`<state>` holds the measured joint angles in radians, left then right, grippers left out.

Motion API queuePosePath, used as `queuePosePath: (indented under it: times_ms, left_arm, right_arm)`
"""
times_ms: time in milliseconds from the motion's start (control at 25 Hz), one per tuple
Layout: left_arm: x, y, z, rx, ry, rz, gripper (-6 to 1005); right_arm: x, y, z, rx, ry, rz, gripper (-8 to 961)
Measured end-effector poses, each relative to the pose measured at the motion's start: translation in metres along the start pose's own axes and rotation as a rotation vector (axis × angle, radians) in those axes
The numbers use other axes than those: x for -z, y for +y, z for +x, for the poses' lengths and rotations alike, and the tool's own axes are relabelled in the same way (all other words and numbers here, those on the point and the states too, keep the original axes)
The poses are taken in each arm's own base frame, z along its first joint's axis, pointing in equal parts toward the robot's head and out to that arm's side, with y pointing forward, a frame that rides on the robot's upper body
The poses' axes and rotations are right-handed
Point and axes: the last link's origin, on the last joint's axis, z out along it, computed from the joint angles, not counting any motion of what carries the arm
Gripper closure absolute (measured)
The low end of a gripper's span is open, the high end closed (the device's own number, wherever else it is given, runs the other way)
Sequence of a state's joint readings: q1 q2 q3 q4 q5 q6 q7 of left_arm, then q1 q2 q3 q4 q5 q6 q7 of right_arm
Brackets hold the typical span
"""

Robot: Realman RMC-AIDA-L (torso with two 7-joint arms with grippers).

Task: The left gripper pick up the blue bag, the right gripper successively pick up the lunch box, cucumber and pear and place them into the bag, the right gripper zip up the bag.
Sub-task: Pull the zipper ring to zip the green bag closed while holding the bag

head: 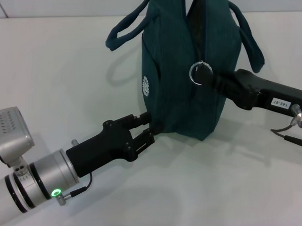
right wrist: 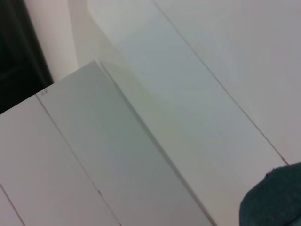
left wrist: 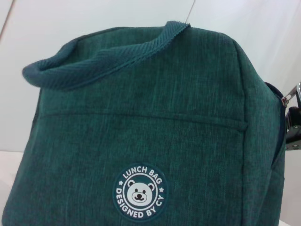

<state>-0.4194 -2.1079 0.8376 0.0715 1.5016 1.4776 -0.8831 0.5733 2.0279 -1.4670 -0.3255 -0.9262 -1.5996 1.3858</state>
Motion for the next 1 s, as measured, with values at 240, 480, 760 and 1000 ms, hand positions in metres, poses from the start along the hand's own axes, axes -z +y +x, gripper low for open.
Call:
queuePosePath:
  times_ms: [240,480,760,1000]
  left_arm:
    - [0.0,-0.001,0.0,-0.001,0.002,0.005,618]
    - [0.0,0.0,0.0,-0.001,0.002,0.004,729]
    - [0.001,0.0,-0.001,0.001,0.002,0.005,748]
    - [0.002,0.0,-0.001,-0.008,0.002,0.008,749]
  right_arm:
    - [0.015,0.0,0.006,-0.061,-0.016,0.034,945]
    - [0.021,0.0,0.011,-0.103,0.003,0.053,945]
    - [0.026,-0.001,0.013,-0.102,0.005,0.068,945]
    - [0.03,0.002,0.006,-0.054,-0.006,0.06,945]
